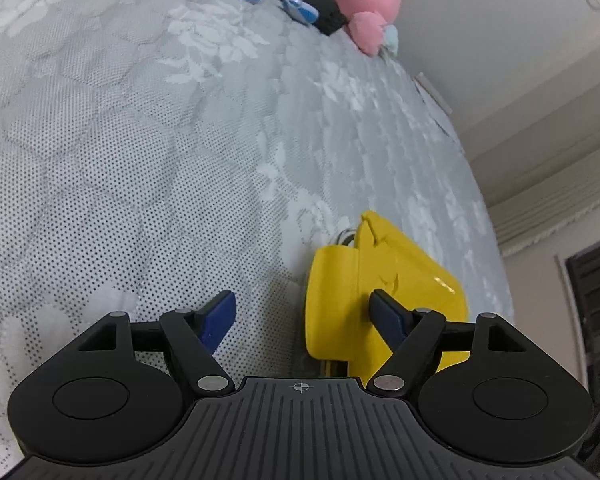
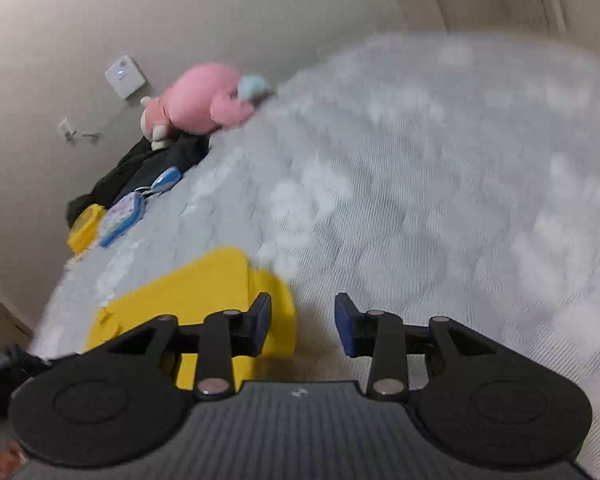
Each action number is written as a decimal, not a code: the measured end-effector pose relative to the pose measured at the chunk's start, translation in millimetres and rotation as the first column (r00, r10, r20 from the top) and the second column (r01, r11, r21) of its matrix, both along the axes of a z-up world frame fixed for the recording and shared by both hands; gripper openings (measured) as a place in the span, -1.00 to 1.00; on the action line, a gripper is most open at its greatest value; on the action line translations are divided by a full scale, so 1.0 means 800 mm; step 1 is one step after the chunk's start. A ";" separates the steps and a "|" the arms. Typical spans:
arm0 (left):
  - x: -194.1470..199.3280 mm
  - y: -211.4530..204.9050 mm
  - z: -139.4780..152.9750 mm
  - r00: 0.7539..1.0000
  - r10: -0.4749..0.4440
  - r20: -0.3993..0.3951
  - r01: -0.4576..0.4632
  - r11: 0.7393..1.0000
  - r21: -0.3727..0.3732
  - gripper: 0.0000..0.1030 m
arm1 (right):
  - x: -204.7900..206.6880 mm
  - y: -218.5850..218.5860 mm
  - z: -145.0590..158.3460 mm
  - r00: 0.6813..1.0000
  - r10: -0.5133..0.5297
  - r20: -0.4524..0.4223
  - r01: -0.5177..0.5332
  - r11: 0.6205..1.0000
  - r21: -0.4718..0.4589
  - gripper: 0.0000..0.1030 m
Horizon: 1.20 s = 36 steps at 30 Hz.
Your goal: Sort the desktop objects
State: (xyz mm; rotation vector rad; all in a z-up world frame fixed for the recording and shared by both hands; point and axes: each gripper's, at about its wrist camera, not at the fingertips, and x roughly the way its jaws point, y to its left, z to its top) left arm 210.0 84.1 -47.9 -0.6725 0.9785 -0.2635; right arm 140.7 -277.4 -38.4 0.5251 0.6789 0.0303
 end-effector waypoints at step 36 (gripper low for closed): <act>0.002 0.005 -0.010 0.999 0.013 -0.040 -0.013 1.000 0.009 0.74 | -0.011 0.207 0.006 0.865 0.497 0.072 -0.412 0.783 -0.466 -0.55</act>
